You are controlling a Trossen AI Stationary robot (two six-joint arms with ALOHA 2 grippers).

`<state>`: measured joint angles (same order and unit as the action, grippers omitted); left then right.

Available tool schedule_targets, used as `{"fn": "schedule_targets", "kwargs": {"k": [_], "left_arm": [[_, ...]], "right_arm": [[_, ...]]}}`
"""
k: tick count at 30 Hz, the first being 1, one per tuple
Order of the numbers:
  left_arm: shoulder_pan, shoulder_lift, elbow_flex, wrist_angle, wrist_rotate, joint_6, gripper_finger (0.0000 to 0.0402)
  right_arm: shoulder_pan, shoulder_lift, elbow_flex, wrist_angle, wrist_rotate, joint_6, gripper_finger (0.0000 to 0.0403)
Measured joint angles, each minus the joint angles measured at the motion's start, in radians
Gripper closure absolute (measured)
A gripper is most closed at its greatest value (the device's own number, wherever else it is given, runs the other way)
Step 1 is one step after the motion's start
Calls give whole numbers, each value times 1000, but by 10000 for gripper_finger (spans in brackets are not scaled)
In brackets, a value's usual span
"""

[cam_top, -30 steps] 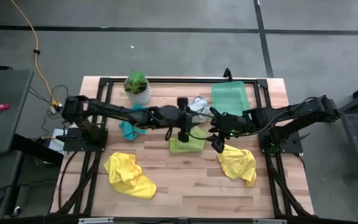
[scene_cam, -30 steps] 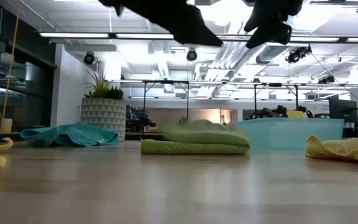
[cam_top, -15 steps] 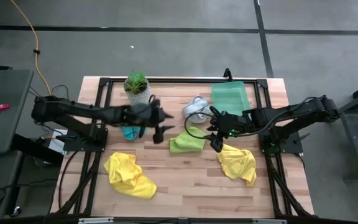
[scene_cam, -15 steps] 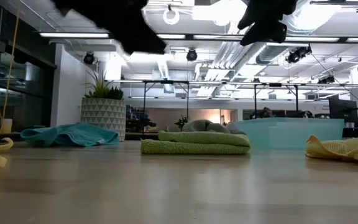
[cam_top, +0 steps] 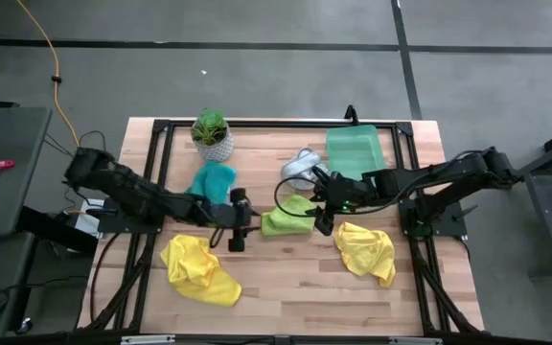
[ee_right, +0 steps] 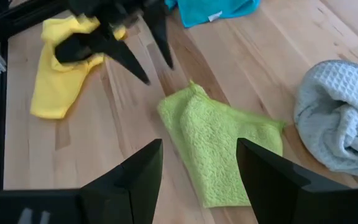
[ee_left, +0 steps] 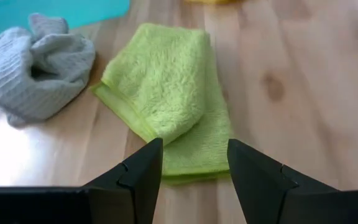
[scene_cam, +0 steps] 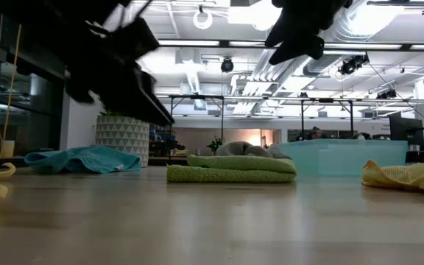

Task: Fold microfiber towels
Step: Fold the green microfiber cloth

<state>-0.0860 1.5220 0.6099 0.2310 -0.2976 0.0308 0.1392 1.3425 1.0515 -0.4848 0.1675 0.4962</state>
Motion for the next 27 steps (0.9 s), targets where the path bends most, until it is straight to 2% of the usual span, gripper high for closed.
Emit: {"fn": "schedule_targets", "kwargs": {"k": [4, 9, 15, 20, 27], "left_arm": [[49, 113, 84, -6, 6, 41, 232], [113, 197, 166, -77, 76, 33, 232], [153, 210, 196, -138, 129, 33, 232], [178, 214, 196, -159, 252, 26, 232], [194, 220, 196, -152, 253, 24, 232]], "right_arm": [[-10, 1, -1, 4, -12, 0, 206], [-15, 0, -1, 3, -12, 0, 206], [-15, 0, -1, 4, -12, 0, 206], [-15, -1, -1, 4, -12, 0, 206], [-15, -1, -1, 5, -12, 0, 206]]}}
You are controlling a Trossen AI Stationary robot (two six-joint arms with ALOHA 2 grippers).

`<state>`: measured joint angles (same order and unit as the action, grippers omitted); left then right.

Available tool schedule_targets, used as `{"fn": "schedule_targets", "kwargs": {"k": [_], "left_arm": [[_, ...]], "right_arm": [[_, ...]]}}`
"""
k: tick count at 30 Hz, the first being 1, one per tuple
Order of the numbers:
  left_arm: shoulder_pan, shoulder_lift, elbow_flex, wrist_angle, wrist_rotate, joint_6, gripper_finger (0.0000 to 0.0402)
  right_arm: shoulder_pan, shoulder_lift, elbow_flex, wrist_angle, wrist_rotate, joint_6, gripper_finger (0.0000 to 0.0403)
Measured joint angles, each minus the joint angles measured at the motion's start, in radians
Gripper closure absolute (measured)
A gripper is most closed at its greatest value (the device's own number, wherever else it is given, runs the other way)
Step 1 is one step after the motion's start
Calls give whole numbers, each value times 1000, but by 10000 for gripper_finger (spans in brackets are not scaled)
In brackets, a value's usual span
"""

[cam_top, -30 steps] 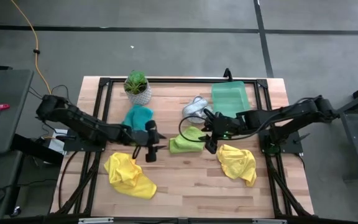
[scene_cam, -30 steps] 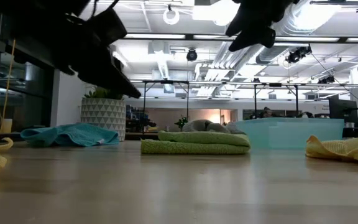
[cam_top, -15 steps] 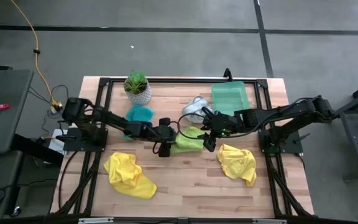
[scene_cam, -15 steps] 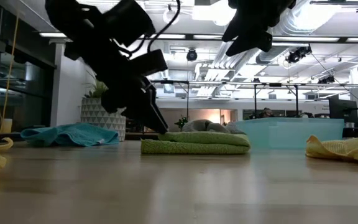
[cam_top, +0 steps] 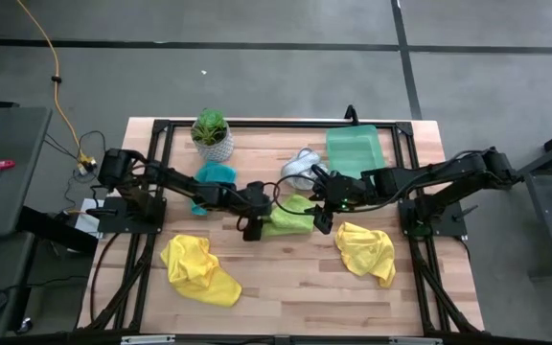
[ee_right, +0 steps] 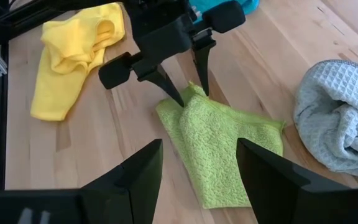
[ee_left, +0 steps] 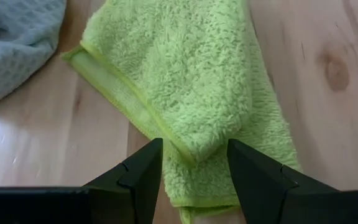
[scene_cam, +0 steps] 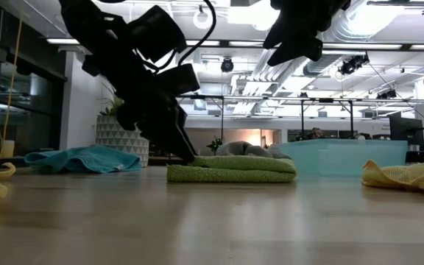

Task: Fold microfiber towels
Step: Fold the green microfiber cloth

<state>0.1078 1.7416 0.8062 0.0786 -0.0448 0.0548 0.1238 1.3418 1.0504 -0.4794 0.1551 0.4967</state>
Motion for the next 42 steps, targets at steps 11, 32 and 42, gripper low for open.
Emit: {"fn": "schedule_targets", "kwargs": {"k": [11, 32, 42], "left_arm": [[25, 0, 0, 41, 5, 27, 352], [-42, 80, 302, 180, 11, 210, 392], [-114, 315, 416, 258, -65, 219, 349]], "right_arm": [[0, 0, 0, 12, 0, -3, 206], [18, -109, 83, 17, 7, 3, 206], [19, -118, 83, 6, 10, 27, 206]]}}
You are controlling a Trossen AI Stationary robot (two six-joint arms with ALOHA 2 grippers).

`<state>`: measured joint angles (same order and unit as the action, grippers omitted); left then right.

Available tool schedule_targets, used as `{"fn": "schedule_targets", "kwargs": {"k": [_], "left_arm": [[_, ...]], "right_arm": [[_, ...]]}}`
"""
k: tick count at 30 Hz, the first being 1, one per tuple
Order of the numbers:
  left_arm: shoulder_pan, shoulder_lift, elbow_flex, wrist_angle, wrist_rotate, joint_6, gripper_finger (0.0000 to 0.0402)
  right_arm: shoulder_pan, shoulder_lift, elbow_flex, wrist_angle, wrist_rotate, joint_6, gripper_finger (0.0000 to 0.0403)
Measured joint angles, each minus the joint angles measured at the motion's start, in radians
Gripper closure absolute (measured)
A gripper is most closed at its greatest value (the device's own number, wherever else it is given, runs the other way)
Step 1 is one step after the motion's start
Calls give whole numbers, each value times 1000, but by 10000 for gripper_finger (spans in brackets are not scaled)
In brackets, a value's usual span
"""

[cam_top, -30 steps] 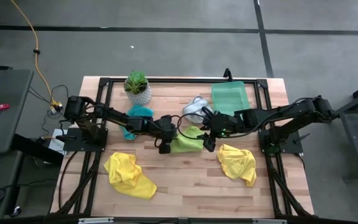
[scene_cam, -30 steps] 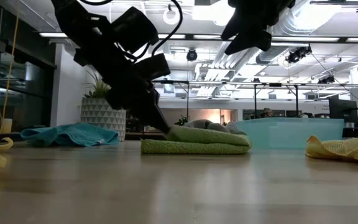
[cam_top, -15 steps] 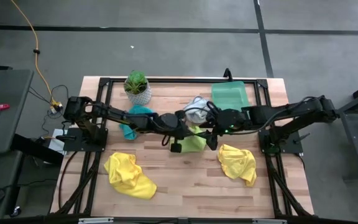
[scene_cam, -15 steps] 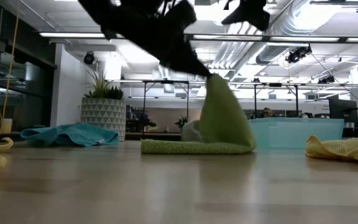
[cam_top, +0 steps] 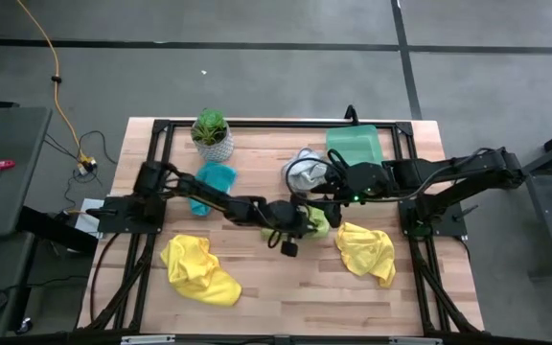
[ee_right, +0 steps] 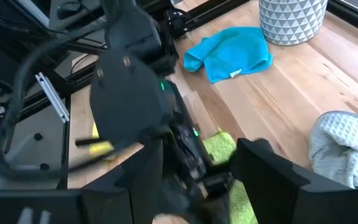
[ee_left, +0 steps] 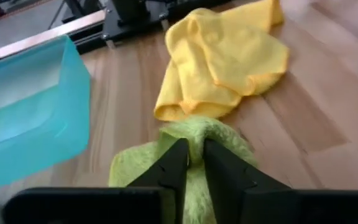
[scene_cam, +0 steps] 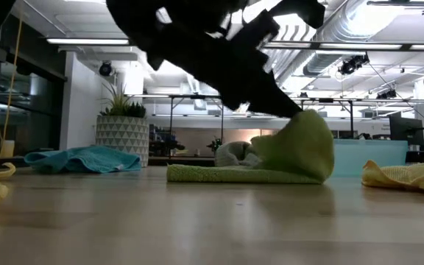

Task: Fold microfiber towels
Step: Fold the green microfiber cloth

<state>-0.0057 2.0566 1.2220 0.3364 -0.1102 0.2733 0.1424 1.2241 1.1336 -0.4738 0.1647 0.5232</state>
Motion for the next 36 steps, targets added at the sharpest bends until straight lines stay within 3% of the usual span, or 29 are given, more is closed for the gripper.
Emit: {"fn": "schedule_targets", "kwargs": {"k": [7, 13, 18, 23, 27, 30, 36], "left_arm": [[-1, 16, 90, -41, -7, -8, 280], [6, -109, 104, -363, -28, 15, 236], [52, -220, 15, -578, 17, -38, 230], [91, -333, -229, -489, 88, -160, 243], [92, -371, -394, -295, 96, -192, 262], [93, -344, -450, -161, 125, -217, 290], [79, -249, -453, -97, 134, -272, 377]], "right_arm": [[0, 0, 0, -8, 1, 0, 206], [0, 0, 0, -16, 3, -8, 206], [0, -1, 0, -23, 20, -22, 206], [0, -1, 0, -35, 28, -32, 206], [0, -1, -1, -39, 50, -34, 206], [0, -1, -1, -39, 72, -35, 206], [-1, -1, -1, -38, 80, -23, 206]]}}
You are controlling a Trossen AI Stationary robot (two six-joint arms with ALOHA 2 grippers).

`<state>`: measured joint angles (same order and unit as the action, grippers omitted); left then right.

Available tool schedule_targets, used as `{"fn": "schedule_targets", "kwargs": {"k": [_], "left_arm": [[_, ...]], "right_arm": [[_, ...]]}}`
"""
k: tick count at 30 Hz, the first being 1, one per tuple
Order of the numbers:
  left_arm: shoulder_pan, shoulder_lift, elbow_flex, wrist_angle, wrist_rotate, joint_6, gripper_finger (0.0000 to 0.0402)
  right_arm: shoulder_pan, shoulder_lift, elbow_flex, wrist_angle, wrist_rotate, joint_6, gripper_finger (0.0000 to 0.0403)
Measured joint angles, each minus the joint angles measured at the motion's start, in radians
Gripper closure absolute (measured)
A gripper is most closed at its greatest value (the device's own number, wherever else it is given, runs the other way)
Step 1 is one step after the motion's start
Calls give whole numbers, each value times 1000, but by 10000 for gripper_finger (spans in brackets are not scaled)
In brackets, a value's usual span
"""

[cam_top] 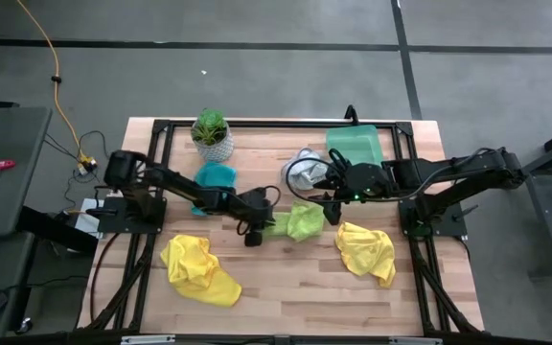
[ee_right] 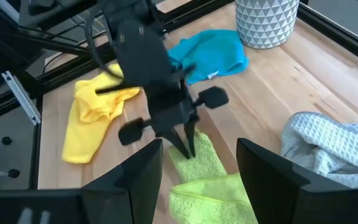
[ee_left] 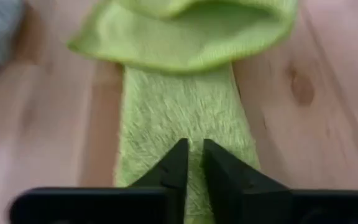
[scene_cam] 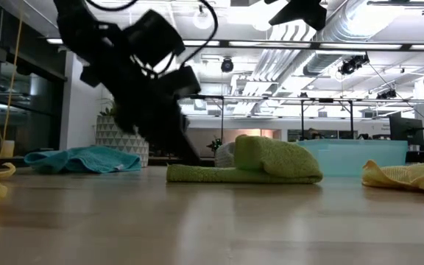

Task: Fold microfiber towels
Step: Fold the green microfiber cloth

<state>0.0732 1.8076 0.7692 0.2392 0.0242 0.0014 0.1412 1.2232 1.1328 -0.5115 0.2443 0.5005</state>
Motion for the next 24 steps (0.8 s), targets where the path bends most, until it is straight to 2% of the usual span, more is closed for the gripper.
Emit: {"fn": "schedule_targets", "kwargs": {"k": [2, 8, 12, 15, 18, 21, 24], "left_arm": [[-6, 29, 2, -8, 1, -17, 395], [-24, 18, 6, -143, 7, -8, 399], [-26, -34, 4, -278, 9, 92, 400], [-12, -82, -2, -390, 7, 174, 401], [9, -125, -4, -493, 6, 241, 401], [29, -143, -4, -539, 6, 259, 401], [40, -152, -5, -539, 6, 207, 401]], "right_arm": [[-2, 0, -1, 1, 17, 34, 206], [-5, 17, 0, -1, 97, 180, 206], [-4, 91, 0, -2, 47, 243, 206], [-4, 181, 0, 4, -21, 254, 206], [-4, 279, -1, 8, -45, 252, 206], [-9, 367, -1, 26, -48, 250, 206], [-13, 442, -1, 95, -54, 220, 206]]}}
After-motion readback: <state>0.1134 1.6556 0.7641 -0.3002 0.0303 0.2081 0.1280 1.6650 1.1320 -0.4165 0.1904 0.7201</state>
